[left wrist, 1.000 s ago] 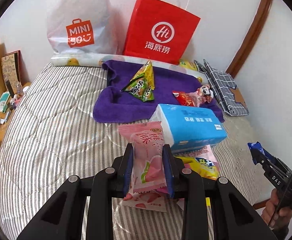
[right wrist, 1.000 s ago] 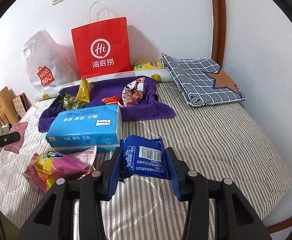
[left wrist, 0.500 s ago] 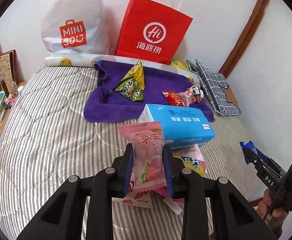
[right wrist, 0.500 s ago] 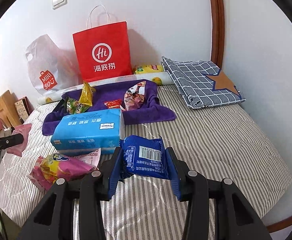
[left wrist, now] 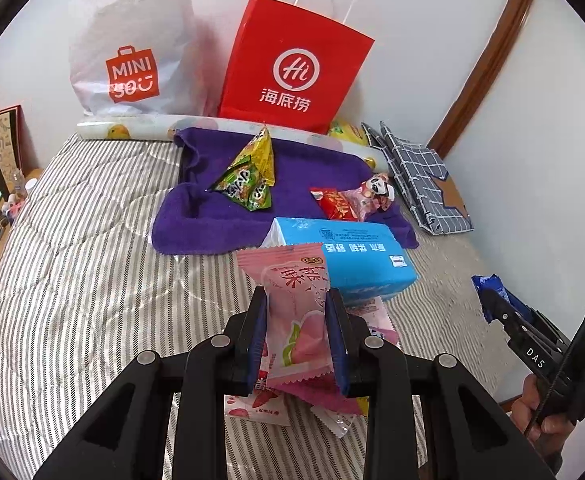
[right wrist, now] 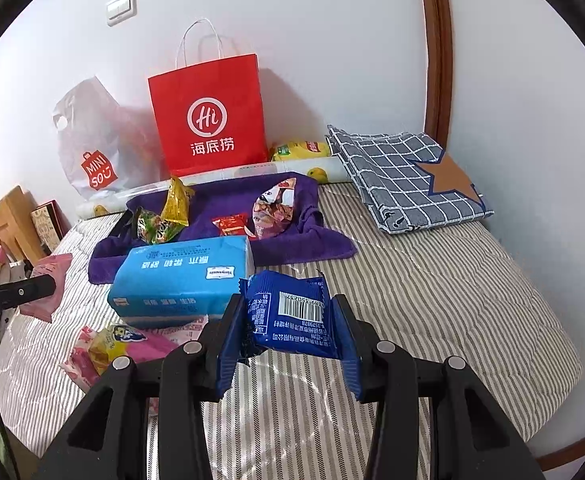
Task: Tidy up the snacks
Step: 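Carry the pink candy and blue packet over the purple towel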
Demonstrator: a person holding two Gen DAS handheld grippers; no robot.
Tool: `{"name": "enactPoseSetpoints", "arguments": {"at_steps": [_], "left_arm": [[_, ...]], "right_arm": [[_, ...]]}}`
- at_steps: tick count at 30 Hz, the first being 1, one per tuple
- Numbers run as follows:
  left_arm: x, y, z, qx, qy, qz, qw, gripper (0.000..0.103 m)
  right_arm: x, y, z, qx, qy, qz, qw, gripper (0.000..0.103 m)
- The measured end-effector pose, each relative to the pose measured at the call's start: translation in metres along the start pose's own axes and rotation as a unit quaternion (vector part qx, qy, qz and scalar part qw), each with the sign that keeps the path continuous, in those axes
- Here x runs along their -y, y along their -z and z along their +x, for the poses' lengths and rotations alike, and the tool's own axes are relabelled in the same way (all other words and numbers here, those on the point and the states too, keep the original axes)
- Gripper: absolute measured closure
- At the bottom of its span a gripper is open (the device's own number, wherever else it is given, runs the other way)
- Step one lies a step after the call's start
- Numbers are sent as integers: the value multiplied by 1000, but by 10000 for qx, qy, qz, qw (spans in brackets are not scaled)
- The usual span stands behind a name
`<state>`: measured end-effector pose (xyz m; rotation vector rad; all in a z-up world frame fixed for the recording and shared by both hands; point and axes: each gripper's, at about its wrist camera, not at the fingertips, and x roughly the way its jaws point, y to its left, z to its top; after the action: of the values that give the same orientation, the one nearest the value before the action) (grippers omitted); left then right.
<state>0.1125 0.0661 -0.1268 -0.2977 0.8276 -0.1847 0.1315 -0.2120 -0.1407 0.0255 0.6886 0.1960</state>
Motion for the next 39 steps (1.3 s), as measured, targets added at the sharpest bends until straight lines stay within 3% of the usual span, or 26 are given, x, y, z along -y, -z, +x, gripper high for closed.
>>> {"name": "enactPoseSetpoints", "arguments": {"at_steps": [39], "left_arm": [[8, -18, 4, 79, 131, 91, 9998, 74]], "right_arm": [[-12, -20, 3, 119, -87, -185, 9997, 62]]}}
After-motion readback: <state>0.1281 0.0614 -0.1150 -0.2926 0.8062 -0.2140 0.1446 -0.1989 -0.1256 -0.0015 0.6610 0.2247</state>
